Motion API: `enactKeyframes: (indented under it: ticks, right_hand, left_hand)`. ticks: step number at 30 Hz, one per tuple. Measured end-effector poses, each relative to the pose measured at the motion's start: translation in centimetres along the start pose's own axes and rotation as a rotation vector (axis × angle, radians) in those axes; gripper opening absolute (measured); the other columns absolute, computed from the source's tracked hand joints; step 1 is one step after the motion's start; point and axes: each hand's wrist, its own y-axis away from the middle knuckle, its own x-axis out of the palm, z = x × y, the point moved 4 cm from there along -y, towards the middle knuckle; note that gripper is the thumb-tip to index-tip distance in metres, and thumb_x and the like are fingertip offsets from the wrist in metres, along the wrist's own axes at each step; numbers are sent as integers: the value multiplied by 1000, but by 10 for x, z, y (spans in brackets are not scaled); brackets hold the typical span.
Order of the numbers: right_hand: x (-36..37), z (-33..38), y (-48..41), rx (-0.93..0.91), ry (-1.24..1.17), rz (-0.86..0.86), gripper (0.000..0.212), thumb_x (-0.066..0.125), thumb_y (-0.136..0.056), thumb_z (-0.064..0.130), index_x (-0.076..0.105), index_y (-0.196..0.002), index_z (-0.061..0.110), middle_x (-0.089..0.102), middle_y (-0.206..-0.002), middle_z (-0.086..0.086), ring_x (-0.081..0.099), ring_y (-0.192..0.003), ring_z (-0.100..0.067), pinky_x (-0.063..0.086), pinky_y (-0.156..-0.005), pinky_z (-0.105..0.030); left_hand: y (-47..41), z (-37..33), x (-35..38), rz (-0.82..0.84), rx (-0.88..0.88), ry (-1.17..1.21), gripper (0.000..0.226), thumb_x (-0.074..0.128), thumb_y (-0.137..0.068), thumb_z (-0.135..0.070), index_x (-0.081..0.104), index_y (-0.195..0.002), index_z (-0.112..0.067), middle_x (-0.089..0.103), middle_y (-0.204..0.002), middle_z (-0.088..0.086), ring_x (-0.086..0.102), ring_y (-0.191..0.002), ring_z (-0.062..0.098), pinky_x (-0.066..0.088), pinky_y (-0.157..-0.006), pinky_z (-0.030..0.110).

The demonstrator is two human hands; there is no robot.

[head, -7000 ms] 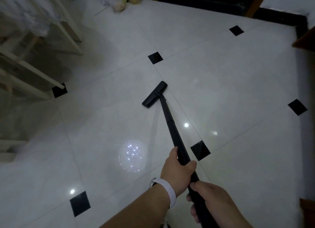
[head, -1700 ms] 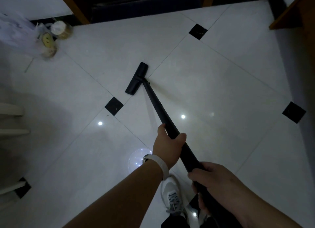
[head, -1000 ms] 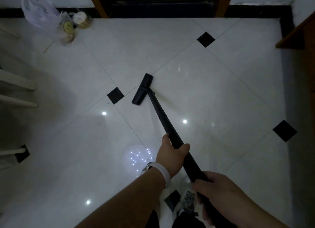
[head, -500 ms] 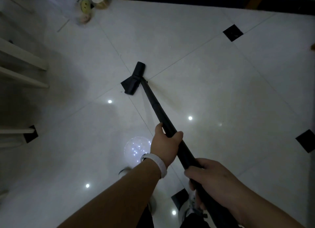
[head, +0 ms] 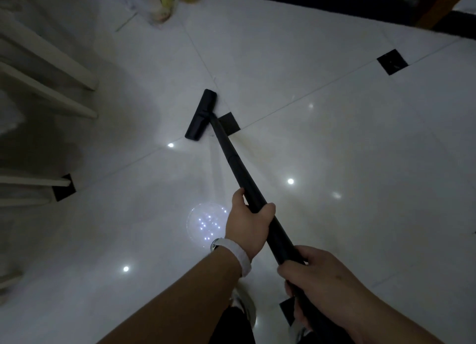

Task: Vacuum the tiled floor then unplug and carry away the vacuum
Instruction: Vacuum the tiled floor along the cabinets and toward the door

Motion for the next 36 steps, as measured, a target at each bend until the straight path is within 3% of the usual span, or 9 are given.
enactKeyframes:
  ticks: [19,23,27,32,36]
  right_hand:
    - [112,97,-45,-21,27,-39,10,60,-90,13,66,-93,7,62,-65,-11,55,-48,-27,46,-46,-29]
    - [109,122,-55,-42,16,-54,12,61,-89,15,68,-95,6,62,-65,-10,57,-47,-26,47,-45,-28]
    - [96,143,-68,-60,-2,-57,13,61,-90,16,68,-96,6,63,-67,-10,59,-48,-24,48,-45,-27]
    - [72,154,-77,-73,-45,-79,15,61,-89,14,68,-99,5,61,-66,-10,57,-45,-24,48,-44,-27]
    - [45,155,-75,-77,-56,-94,13,60,-90,13,66,-96,3,61,-67,-11,57,-45,-24,48,-44,-27]
  left_hand:
    - [-72,-23,-131,19,8,137,73,64,-89,-32,24,-150,-24,63,-98,-2,64,-88,12,51,-66,18]
    - [-91,-44,-136,29,36,126,71,64,-90,-32,26,-149,-23,62,-103,-4,63,-90,11,49,-67,17]
    - [-109,-67,-132,22,54,86,67,64,-90,-33,30,-147,-23,63,-114,2,63,-97,16,52,-79,24]
    - [-123,-94,-113,34,82,26,52,62,-90,-32,41,-137,-23,60,-95,-8,61,-86,9,51,-74,23]
    - [-127,-106,-85,55,79,-2,51,62,-90,-32,42,-136,-24,60,-94,-10,61,-84,7,49,-66,19]
